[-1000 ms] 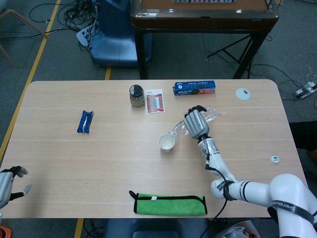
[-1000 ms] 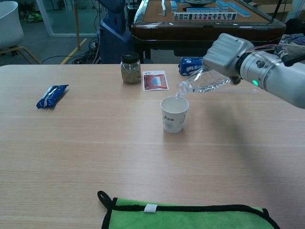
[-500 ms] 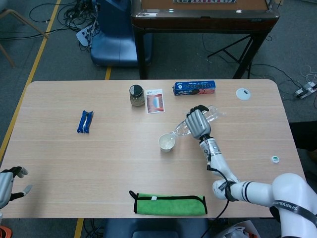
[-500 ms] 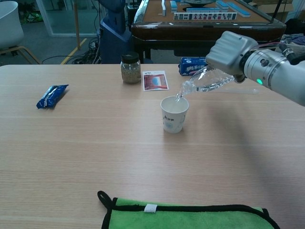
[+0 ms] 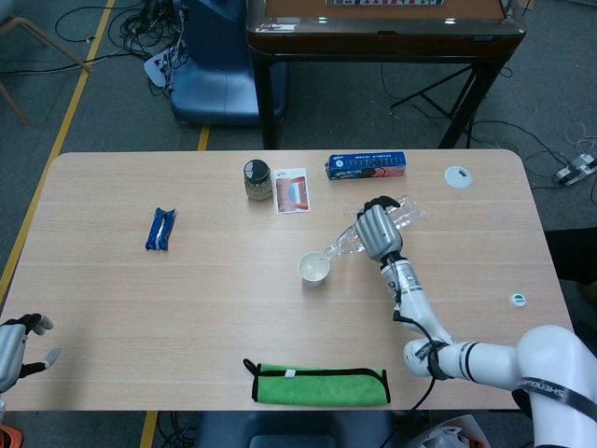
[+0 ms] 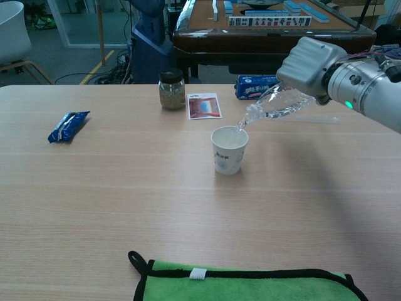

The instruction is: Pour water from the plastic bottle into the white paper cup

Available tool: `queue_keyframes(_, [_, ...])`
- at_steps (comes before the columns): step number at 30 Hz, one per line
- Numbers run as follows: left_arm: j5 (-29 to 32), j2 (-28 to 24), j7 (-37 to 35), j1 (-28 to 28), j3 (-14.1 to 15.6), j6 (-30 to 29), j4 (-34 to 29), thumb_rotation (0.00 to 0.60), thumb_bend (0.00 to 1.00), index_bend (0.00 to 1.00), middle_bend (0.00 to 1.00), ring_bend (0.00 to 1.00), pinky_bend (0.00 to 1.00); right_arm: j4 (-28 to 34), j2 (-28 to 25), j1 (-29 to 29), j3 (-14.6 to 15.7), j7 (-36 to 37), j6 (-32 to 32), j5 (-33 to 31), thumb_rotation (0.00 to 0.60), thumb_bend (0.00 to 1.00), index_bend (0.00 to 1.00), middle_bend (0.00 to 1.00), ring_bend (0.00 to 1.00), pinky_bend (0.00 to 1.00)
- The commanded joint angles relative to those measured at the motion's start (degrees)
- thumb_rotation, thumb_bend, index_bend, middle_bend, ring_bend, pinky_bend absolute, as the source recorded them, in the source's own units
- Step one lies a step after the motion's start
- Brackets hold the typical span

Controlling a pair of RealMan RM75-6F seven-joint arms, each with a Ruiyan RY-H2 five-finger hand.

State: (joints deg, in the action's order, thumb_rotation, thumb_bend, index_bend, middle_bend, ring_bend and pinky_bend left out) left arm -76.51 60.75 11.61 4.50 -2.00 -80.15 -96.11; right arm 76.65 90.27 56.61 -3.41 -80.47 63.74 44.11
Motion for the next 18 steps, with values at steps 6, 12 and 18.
queue_keyframes(6, [0.06,0.08,0.1,0.02,0.03,0.06,0.09,0.6,0.18,0.46,0.49,0.48,0.68,0.41,-0.33,-0.13,0.04,0.22,0.31,-0.16,0.6,0.34,0.58,0.56,0.46,0.48])
queue_keyframes(12, [0.03,0.09,0.19,0.02,0.03,0.02,0.08,0.6,0.18,0.46,0.49,0.48,0.68,0.2,-0.19,-0.29,0.03,1.1,0.15,-0.06,0.6,0.34,0.58,0.56,0.46,0.48])
queue_keyframes(18, [0.11,0.06,0.17,0.01,0.04,0.05,0.06,0.6,0.18,0.46,0.49,0.48,0.68,-0.43,0.08,-0.65,-0.09,2.73,-0.32,0.02,0.6,0.34,0.58,0.56,0.46,0.48])
